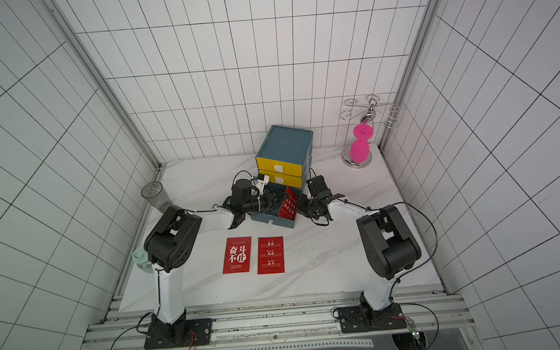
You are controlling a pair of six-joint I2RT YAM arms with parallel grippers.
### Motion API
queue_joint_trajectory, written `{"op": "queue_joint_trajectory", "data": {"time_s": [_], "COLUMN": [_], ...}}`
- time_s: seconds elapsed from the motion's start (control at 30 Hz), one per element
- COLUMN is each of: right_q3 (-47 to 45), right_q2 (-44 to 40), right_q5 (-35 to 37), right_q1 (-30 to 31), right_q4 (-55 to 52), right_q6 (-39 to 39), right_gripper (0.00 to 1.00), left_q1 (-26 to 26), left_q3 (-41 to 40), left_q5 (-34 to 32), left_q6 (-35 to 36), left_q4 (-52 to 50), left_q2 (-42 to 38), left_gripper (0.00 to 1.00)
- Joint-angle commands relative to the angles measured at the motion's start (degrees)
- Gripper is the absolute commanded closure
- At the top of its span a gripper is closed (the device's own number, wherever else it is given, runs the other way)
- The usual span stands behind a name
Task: Take the postcards out of the drawer
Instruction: Pick up the postcard from the drawer.
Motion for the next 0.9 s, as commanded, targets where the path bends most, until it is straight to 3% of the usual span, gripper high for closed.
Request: {"op": "queue_joint_trajectory", "data": {"time_s": [0.0, 0.23, 0.57, 0.77, 0.87], "right_q3": [-1.4, -1.6, -0.7, -0.4, -0.3], "right_q2": [-0.4, -0.7, -0.8, -0.8, -0.9], "right_q5": [-1.2, -1.0, -0.3, 0.0, 0.2], "right_q1": [-0.1, -0.1, -0.1, 0.0, 0.0], "right_q4": [1.6, 1.6, 1.0, 0.6, 0.4], "right_q6": [0.2, 0.3, 0.4, 0.5, 0.4], "right_gripper": [0.85, 0.85, 0.86, 0.86, 0.86], "left_q1": [-0.3, -0.3, -0.8, -1.0, -1.0], "left_q3": [0.2, 1.8, 9.2, 11.7, 12.1], "left_q5": [-0.5, -4.3, -12.0, -15.0, -15.8], "left_q6": [0.1, 4.1, 11.8, 12.9, 12.9], "left_q4": [-3.6, -12.3, -32.6, -38.6, -39.3], "left_q2": [1.8, 0.6, -0.4, -1.2, -1.9], "left_gripper": [0.49, 0.59, 0.87, 0.99, 1.00]}}
